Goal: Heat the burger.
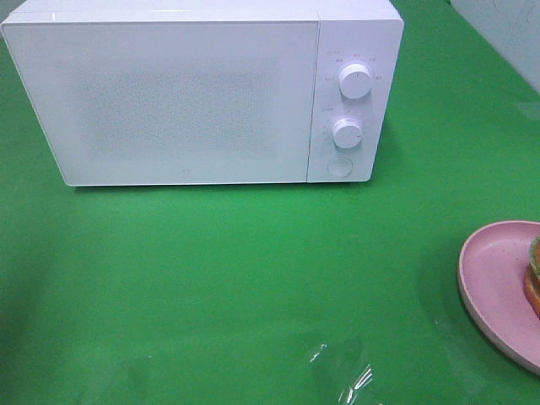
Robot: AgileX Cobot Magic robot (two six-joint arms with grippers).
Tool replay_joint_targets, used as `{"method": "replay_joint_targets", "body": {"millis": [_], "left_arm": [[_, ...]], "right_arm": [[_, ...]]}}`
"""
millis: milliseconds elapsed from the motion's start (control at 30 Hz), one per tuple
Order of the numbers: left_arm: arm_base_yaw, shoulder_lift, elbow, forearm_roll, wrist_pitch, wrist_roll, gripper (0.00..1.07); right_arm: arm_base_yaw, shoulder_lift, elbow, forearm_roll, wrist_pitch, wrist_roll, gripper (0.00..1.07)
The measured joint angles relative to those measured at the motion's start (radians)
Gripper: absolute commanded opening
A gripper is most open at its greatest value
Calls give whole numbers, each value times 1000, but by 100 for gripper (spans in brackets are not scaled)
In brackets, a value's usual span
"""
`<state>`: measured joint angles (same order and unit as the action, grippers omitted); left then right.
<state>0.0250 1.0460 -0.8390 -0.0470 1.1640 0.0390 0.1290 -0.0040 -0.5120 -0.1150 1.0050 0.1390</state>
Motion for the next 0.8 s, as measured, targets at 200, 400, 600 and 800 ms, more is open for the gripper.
{"method": "replay_joint_targets", "body": {"millis": [200, 400, 600, 800], "left_arm": [[0, -139, 84, 15, 0, 0, 100], [0, -371, 228, 41, 1, 0, 100], [0, -534, 297, 47, -35, 0, 100], [0, -715, 332, 56, -105, 3, 100]], "right_arm": [[0, 0, 0, 0, 0, 0, 75], [0, 0, 0, 0, 0, 0, 74], [0, 0, 0, 0, 0, 0, 74], [0, 0, 0, 0, 0, 0, 74]]}}
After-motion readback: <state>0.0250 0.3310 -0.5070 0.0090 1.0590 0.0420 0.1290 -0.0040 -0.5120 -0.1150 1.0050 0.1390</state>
